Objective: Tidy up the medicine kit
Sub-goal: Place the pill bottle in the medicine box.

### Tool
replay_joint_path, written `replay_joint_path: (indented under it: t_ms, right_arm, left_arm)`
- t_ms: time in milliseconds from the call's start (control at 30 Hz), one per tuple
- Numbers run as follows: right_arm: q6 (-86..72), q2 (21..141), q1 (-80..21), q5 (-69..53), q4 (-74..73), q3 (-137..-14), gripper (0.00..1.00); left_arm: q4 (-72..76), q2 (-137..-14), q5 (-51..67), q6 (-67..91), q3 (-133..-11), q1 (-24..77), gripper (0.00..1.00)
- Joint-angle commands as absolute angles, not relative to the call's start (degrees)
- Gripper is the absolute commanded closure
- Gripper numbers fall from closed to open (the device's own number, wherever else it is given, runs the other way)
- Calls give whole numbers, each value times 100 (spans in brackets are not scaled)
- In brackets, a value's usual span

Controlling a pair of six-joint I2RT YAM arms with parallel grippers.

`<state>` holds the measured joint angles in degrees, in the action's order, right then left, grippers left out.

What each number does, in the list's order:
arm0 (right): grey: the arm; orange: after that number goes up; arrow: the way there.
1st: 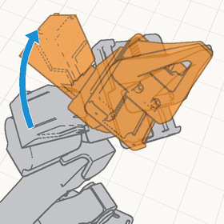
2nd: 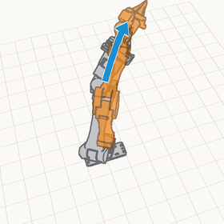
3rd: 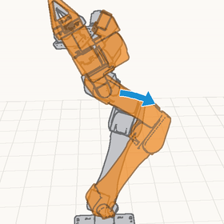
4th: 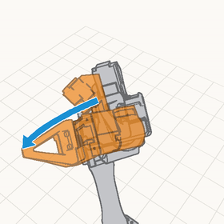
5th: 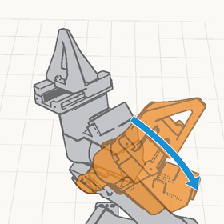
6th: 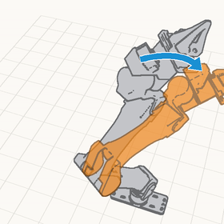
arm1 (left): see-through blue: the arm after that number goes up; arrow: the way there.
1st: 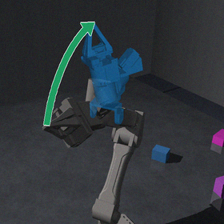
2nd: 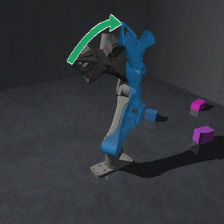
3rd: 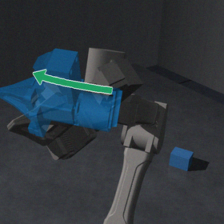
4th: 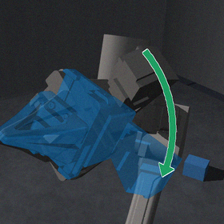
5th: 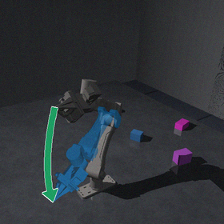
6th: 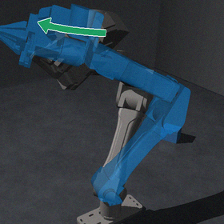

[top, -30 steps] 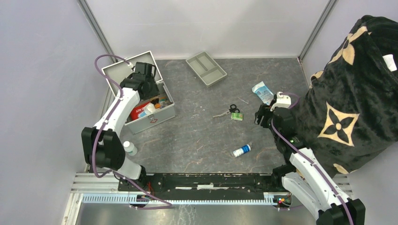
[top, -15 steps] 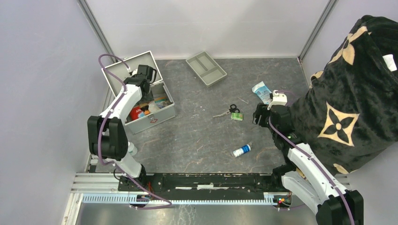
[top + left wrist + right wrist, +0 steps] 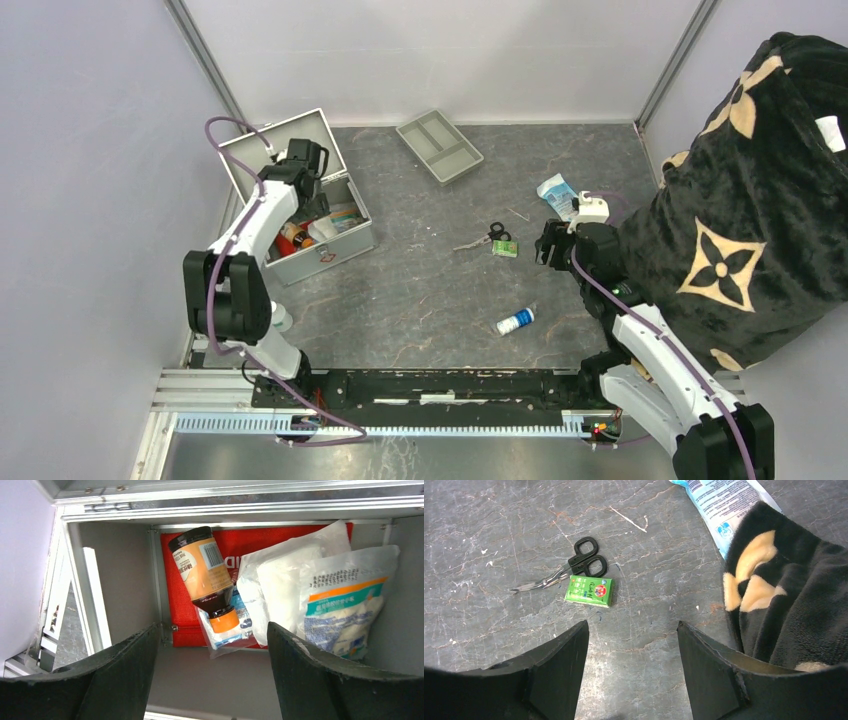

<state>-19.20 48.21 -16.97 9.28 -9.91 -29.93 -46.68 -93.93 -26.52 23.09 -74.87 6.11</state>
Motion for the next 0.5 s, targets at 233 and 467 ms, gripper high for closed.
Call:
replay_joint_path:
  t_ms: [233, 467]
  right_arm:
    - [-2087, 4901, -1685, 488, -511, -3087, 28]
    - [-2180, 4959, -1681, 417, -408, -2979, 28]
  left_arm:
    - [-5272, -7262, -2965, 3479, -7196, 589, 4]
    - [-6292, -6609, -3094, 4339, -7040, 592, 0]
